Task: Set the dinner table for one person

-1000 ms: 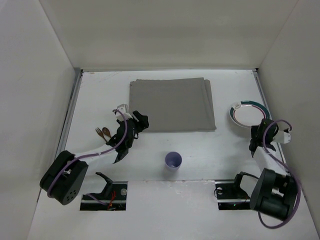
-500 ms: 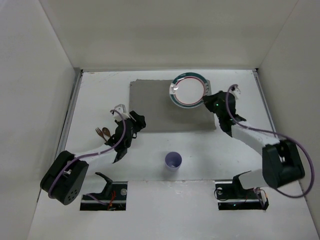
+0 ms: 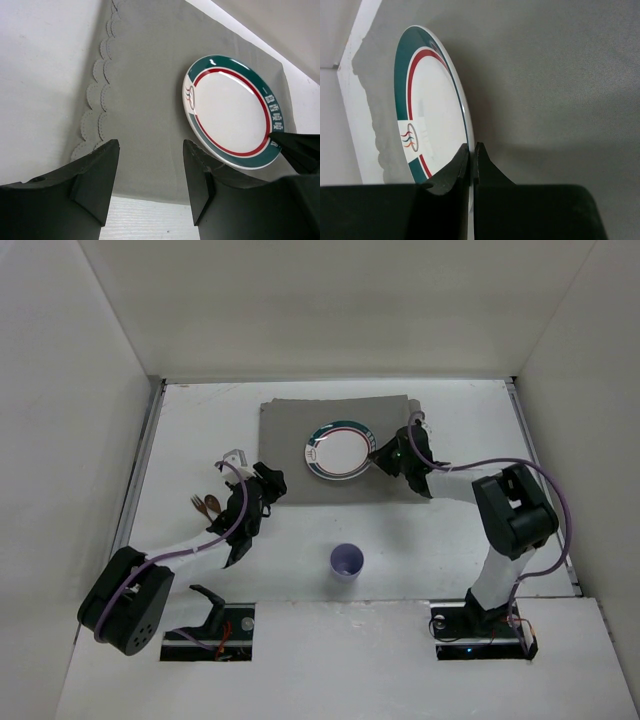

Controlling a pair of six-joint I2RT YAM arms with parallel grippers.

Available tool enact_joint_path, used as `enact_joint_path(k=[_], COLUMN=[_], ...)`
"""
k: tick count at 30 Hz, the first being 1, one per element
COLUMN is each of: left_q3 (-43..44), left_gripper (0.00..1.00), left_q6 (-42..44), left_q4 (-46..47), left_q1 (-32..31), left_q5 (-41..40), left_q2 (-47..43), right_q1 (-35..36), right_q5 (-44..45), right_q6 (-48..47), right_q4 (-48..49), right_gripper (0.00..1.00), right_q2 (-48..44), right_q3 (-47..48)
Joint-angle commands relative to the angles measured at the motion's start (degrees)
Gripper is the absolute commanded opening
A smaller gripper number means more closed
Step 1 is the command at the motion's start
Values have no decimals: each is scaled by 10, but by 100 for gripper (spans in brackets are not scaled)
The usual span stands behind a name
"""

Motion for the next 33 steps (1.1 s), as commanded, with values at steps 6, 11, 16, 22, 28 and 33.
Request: enact_joint_path(k=[6,11,16,22,28,33], left_q3=[-5,-3,0,3,8,5], left_gripper=[51,51,51,50,50,50], left_q6=[1,3,4,3,0,-1], left_q4=[31,34,33,28,29,33], left_q1=[-1,-5,-12,-15,-17,-16], left_q5=[-10,-10,-7,-1,4,2], left_q2=[-8,-4,-4,-3,13,7], right_q1=[2,2,37,189,328,387], right_q5=[-26,22,99,135,171,150], right_q6=[22,-45,-150,-275,-300,-308], right_q4=[11,-56,-154,-368,-584,-620], right_gripper=[46,68,68,10,45,62], right_q2=[9,-69,-193,-314,-349,-348], right_q3=[33,6,-17,2,44,48])
